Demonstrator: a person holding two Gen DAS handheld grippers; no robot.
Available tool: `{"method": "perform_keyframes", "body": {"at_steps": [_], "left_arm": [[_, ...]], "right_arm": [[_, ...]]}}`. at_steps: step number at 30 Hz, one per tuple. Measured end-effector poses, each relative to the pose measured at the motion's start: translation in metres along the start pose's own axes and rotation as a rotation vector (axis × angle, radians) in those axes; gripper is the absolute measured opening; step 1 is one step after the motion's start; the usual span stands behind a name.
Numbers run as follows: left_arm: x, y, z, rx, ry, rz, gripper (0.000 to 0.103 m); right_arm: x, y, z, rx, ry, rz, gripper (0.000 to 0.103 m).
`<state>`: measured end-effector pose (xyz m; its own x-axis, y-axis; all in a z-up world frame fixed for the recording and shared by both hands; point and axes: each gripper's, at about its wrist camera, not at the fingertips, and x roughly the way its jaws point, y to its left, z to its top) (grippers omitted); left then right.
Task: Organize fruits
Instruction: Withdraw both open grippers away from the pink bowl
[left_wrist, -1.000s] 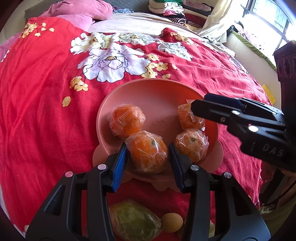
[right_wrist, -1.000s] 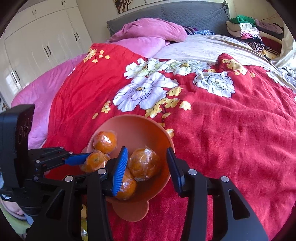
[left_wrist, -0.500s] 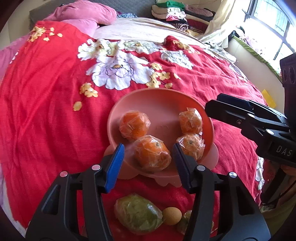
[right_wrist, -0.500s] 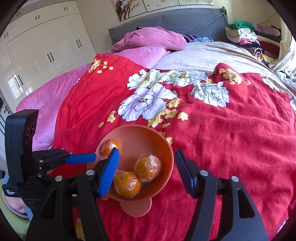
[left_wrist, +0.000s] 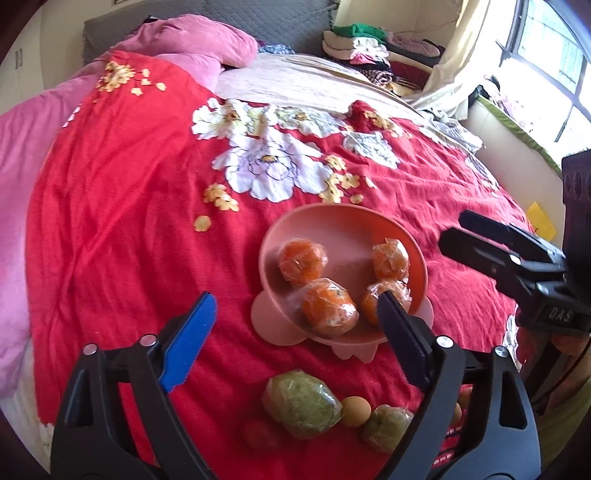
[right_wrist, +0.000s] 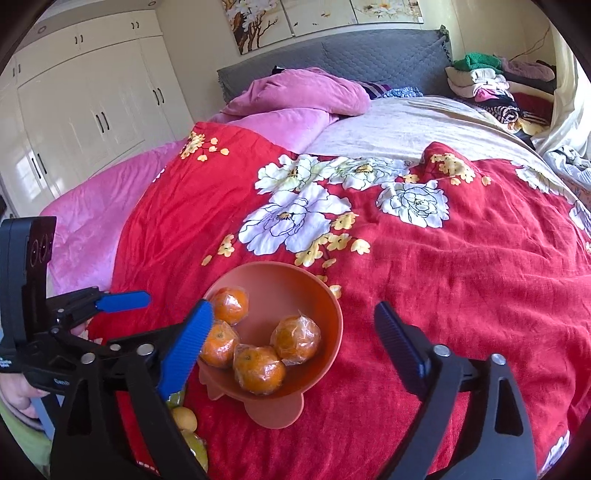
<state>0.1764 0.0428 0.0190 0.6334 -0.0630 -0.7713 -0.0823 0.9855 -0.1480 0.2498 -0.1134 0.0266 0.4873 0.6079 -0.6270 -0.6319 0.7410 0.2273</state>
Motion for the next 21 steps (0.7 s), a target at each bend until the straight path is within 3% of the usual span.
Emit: {"method": "perform_keyframes", "body": {"at_steps": [3,21], "left_arm": [[-0.007,0.005,0.002,-0.017,-0.02,0.011,0.093],[-0.037,0.015,-0.003,-0.026,-0.08,0.033,0.093]], "right_arm": [[-0.001,0.001,-0.001,-0.004,-0.004,-0.003,0.093],[-0.035,0.004,0.004,0.017,-0.068,-0.013,0.098]]}}
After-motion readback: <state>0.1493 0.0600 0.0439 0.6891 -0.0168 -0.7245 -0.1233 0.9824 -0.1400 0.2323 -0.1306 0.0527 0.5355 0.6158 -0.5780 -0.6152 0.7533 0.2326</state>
